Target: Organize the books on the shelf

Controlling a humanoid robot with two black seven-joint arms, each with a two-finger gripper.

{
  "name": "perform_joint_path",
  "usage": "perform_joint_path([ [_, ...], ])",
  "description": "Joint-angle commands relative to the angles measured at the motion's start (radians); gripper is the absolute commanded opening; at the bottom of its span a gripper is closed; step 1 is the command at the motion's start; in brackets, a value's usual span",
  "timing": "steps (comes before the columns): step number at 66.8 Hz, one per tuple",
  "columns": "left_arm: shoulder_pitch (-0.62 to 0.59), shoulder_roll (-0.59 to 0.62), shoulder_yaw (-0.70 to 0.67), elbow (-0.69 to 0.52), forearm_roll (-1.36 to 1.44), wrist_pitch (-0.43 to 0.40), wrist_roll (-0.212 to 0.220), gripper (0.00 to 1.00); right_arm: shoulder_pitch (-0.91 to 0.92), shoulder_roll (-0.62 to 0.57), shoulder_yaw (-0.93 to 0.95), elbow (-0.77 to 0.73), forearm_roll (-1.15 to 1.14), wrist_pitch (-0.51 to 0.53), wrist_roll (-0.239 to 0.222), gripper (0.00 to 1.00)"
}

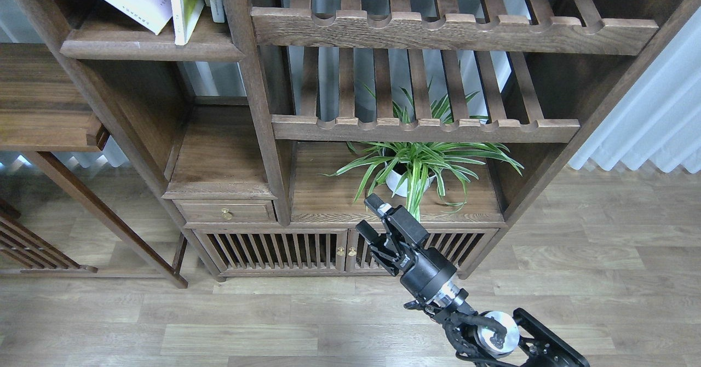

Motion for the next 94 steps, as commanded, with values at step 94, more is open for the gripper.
perform_joint_path([
  [94, -0.035, -0.249, 0.115, 0.327, 0.006, 0.004, -0.259, 0.2, -0.031, -0.011, 0.019, 0.005, 0.006, 0.0, 0.0, 0.99],
])
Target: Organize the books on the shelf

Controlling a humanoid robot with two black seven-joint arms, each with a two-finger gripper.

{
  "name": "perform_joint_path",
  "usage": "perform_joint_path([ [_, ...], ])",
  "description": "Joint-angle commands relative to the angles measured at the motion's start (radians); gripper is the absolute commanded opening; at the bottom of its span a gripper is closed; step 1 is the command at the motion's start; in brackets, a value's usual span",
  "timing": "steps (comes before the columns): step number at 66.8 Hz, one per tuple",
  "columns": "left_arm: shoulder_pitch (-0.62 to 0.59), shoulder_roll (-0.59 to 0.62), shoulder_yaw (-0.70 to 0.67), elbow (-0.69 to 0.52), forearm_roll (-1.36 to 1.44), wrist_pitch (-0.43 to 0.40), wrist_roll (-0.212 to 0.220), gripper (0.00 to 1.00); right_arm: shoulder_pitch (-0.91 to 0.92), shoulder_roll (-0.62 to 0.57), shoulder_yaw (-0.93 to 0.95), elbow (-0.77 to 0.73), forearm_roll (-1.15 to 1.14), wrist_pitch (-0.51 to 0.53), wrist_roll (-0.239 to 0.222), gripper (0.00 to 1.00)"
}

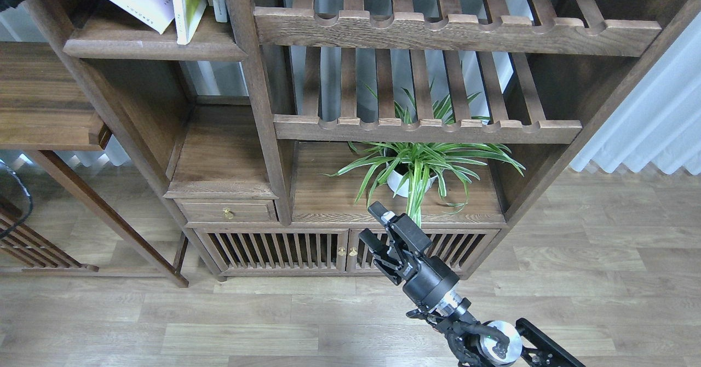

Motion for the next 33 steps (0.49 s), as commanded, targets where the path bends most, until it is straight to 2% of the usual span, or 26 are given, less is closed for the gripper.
perform_joint_path([
  [1, 0.001, -0.009, 0.003, 0.01, -0.002, 0.005, 0.003, 0.2, -0.001, -0.001, 0.011, 0.0, 0.001, 0.0, -0.003, 0.99],
  [17, -0.008, -0.012, 0.007, 0.011, 0.0, 0.009, 0.006, 0.35, -0.006, 0.001, 0.012, 0.0, 0.001, 0.0, -0.004, 0.99],
  [18, -0.011, -0.012, 0.01, 0.011, 0.001, 0.009, 0.004, 0.4, -0.006, 0.002, 0.012, 0.0, 0.001, 0.0, -0.004, 0.99],
  [23, -0.012, -0.01, 0.02, 0.011, 0.001, 0.009, 0.003, 0.47, -0.006, 0.002, 0.012, 0.0, 0.001, 0.0, -0.006, 1.0],
  [33, -0.015, -0.012, 0.028, 0.01, 0.0, 0.009, 0.003, 0.52, -0.008, 0.002, 0.012, 0.0, 0.002, 0.0, -0.006, 0.99],
])
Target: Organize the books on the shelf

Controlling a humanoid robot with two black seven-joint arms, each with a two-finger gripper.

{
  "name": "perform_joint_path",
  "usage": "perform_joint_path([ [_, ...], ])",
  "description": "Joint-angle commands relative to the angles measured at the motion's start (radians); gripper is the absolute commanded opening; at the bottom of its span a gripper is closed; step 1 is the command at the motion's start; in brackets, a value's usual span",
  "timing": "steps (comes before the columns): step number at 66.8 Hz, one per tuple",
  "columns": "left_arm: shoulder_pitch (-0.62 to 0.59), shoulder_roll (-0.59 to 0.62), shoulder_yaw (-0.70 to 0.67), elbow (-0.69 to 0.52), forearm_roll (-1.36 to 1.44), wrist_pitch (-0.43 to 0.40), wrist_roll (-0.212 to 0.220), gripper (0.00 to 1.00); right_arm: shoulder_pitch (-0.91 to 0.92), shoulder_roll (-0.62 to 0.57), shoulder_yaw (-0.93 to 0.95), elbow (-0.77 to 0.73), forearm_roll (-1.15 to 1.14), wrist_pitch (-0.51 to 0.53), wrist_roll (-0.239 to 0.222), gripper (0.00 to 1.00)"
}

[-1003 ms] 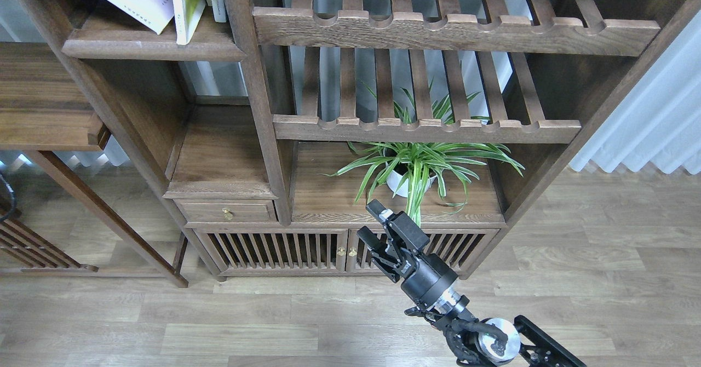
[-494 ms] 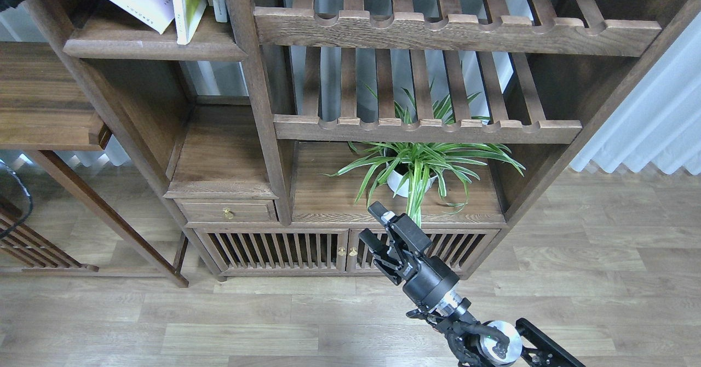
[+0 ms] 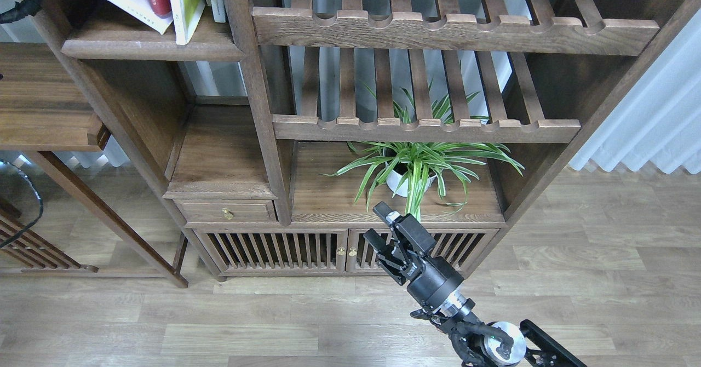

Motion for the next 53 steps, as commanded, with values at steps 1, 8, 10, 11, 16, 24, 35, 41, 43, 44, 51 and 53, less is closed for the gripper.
perform_joint_path([
  [1, -0.004, 0.0, 0.003, -0.002, 0.0, 0.0, -0.002, 0.55, -0.002, 0.0, 0.001, 0.0, 0.001, 0.0, 0.0, 0.99],
  [8, -0.007, -0.002, 0.0, -0.011, -0.003, 0.0, -0.005, 0.72, -0.008, 0.0, 0.001, 0.0, 0.001, 0.0, 0.0, 0.99],
  [10, -0.012, -0.002, -0.004, -0.014, -0.004, 0.0, -0.011, 0.72, -0.008, 0.0, 0.001, 0.0, 0.001, 0.0, 0.0, 0.99],
  [11, -0.015, -0.002, -0.004, -0.015, -0.006, -0.002, -0.013, 0.72, -0.008, 0.0, 0.001, 0.0, 0.001, 0.0, 0.0, 0.99],
  [16, -0.029, -0.004, 0.001, -0.035, -0.007, -0.005, -0.027, 0.74, -0.008, 0.0, 0.001, 0.0, 0.001, 0.0, 0.0, 0.99],
  [24, -0.026, 0.015, -0.02, -0.123, -0.007, -0.005, -0.028, 0.79, -0.008, 0.002, 0.001, 0.0, 0.005, 0.0, 0.001, 1.0],
  [35, -0.018, 0.088, -0.028, -0.241, -0.012, -0.002, -0.016, 0.85, -0.009, 0.003, 0.001, 0.0, 0.006, 0.0, 0.004, 0.99],
  [41, 0.004, 0.145, -0.028, -0.316, -0.021, -0.003, -0.016, 0.87, -0.009, 0.003, 0.001, 0.0, 0.006, 0.0, 0.006, 1.0],
  [43, 0.02, 0.164, -0.028, -0.347, -0.029, -0.003, -0.014, 0.88, -0.009, 0.003, 0.001, 0.0, 0.006, 0.0, 0.006, 1.0],
  [44, 0.028, 0.173, -0.028, -0.362, -0.033, -0.003, -0.014, 0.88, -0.009, 0.003, 0.001, 0.0, 0.006, 0.0, 0.008, 1.0],
  [51, 0.102, 0.26, -0.031, -0.486, -0.095, -0.002, -0.005, 0.88, -0.008, 0.002, 0.001, 0.001, 0.005, 0.0, 0.008, 1.0],
  [53, 0.12, 0.277, -0.033, -0.512, -0.107, -0.002, -0.004, 0.88, -0.008, 0.002, 0.001, 0.003, 0.005, 0.0, 0.008, 1.0],
])
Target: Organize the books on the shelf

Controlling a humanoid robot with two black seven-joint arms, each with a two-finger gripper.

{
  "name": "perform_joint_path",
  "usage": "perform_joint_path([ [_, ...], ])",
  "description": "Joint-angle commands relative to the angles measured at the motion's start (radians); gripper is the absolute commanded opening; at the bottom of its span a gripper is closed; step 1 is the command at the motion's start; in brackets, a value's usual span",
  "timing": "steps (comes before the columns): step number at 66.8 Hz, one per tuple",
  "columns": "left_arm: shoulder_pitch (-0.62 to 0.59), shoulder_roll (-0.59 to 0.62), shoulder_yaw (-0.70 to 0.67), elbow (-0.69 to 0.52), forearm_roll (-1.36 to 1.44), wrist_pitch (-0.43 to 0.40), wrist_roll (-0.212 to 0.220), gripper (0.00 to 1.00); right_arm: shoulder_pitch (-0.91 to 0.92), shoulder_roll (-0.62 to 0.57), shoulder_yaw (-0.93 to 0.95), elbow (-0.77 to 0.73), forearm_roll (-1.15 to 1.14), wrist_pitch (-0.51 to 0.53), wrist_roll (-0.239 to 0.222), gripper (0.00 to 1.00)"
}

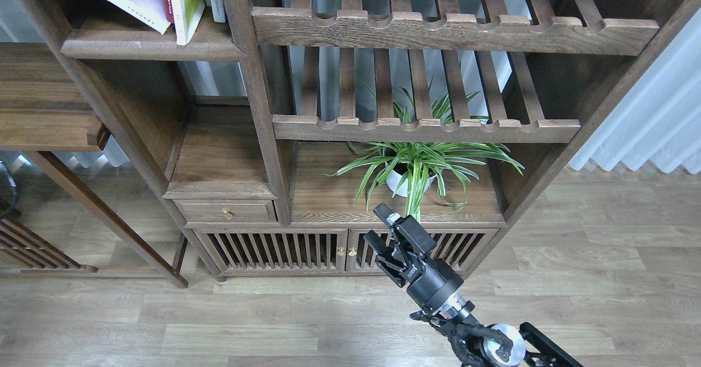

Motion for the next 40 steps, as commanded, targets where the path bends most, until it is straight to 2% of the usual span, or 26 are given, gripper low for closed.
perform_joint_path([
  [1, 0.095, 0.106, -0.007, -0.149, -0.074, 0.002, 0.015, 0.88, 0.001, -0.002, 0.0, 0.003, -0.001, 0.0, 0.001, 1.0],
  [9, 0.204, 0.213, -0.016, -0.283, -0.156, 0.014, 0.033, 0.89, 0.001, -0.002, -0.003, 0.011, -0.003, 0.0, 0.001, 1.0],
  [12, 0.265, 0.265, -0.029, -0.347, -0.207, 0.028, 0.033, 0.93, 0.001, -0.003, -0.003, 0.02, -0.005, 0.0, 0.001, 1.0],
  [20, 0.391, 0.316, -0.075, -0.467, -0.32, 0.033, 0.032, 0.95, 0.001, -0.003, -0.005, 0.029, -0.008, 0.0, 0.004, 1.0],
  [23, 0.434, 0.316, -0.096, -0.497, -0.354, 0.033, 0.032, 0.95, 0.001, -0.003, -0.006, 0.029, -0.009, 0.0, 0.004, 0.99],
  [24, 0.503, 0.311, -0.13, -0.537, -0.414, 0.036, 0.028, 0.95, 0.003, 0.0, -0.005, 0.032, -0.011, 0.0, 0.005, 1.0],
  [25, 0.52, 0.308, -0.136, -0.542, -0.426, 0.036, 0.028, 0.95, 0.003, 0.0, -0.005, 0.035, -0.011, 0.0, 0.005, 1.0],
  [35, 0.692, 0.281, -0.19, -0.562, -0.511, 0.021, 0.016, 0.95, 0.005, -0.002, -0.005, 0.078, -0.011, 0.0, 0.007, 1.0],
  [40, 0.784, 0.209, -0.234, -0.565, -0.512, -0.019, 0.022, 0.96, 0.008, -0.009, 0.0, 0.089, -0.011, 0.0, 0.007, 0.99],
])
